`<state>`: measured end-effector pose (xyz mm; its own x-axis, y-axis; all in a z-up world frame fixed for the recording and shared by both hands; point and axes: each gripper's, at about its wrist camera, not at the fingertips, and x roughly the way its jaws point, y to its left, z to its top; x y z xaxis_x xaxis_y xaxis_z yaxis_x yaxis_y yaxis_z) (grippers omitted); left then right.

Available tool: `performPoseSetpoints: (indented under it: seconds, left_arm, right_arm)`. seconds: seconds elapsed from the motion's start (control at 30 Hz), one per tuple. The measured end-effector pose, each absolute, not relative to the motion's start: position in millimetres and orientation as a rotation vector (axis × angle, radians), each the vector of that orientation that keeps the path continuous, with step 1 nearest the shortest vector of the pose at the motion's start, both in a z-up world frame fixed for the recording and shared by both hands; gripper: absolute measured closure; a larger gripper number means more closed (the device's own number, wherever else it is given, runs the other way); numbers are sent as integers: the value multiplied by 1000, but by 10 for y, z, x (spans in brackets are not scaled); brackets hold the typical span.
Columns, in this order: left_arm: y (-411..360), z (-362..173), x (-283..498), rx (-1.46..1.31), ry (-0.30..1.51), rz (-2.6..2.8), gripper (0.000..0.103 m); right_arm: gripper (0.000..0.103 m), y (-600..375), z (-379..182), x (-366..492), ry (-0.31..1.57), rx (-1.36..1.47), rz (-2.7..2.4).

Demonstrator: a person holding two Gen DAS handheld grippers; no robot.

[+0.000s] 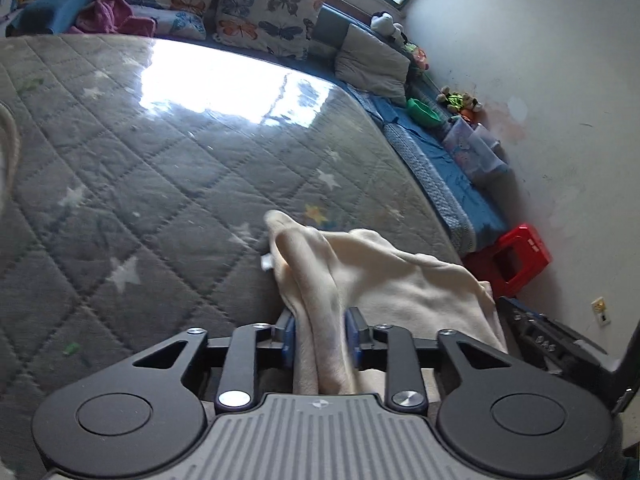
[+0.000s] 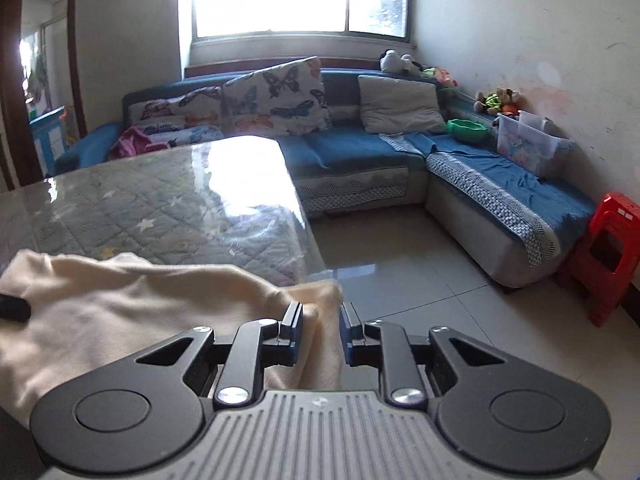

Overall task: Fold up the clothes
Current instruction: 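Lift the shirt with both grippers and carry it away from the cooktop, then lower the folded shirt onto the table and open both grippers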

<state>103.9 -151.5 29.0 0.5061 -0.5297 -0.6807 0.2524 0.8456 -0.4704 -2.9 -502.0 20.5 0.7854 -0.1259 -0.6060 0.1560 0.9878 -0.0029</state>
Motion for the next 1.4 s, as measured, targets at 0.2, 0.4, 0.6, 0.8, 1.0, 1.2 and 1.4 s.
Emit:
performPoseSetpoints:
  seconds: [0.2, 0.4, 0.6, 0.8, 1.0, 1.2, 1.4]
  left_arm:
    - [-1494, 443, 990, -273, 853, -457, 62]
    - [-1776, 456, 1116, -231, 855, -516, 78]
    - [-2024, 364, 1287, -183, 874, -528, 79]
    - [-2140, 372, 1304, -138, 853, -540, 79]
    - [-2300, 344, 1345, -73, 853, -545, 79]
    - [-2307, 362, 1268, -50, 849, -545, 75]
    - [-2220, 456, 1050, -44, 828, -543, 55]
  right_arm:
    - [83, -4896, 159, 145, 660, 68, -89]
    - [83, -4773, 113, 319, 669, 88, -27]
    - [81, -4698, 47, 448, 678, 96, 6]
    - [70, -4687, 138, 408, 643, 94, 11]
    - [67, -4643, 99, 478, 663, 78, 13]
    - [49, -4611, 194, 382, 651, 64, 22]
    - [24, -4528, 266, 112, 630, 65, 27]
